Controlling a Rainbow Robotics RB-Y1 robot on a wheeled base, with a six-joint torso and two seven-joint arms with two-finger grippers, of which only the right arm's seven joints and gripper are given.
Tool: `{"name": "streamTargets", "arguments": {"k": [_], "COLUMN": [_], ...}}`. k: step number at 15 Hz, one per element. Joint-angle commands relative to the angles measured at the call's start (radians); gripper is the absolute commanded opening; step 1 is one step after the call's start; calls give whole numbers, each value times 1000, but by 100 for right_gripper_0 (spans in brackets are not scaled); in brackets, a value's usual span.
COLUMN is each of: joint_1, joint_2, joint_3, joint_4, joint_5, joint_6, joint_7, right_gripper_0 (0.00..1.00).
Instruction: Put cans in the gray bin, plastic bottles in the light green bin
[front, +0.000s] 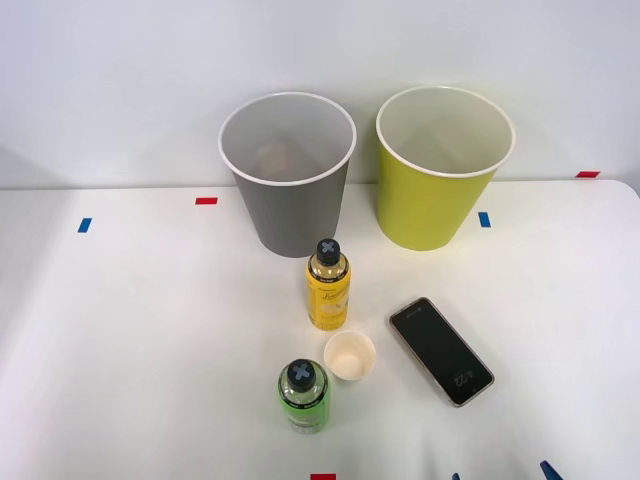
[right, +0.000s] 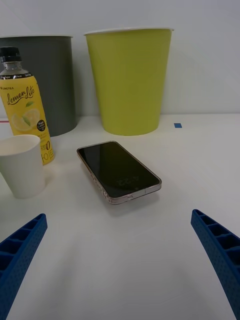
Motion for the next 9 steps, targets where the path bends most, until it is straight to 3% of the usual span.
{"name": "streamTargets", "arguments": {"k": [1,9], "joint_1": [0,0], "joint_2": [0,0], "joint_3": [0,0], "joint_4": [0,0], "joint_5": [0,0], "joint_6": [0,0], "joint_7": [0,0], "right_gripper_0": [100,100]}}
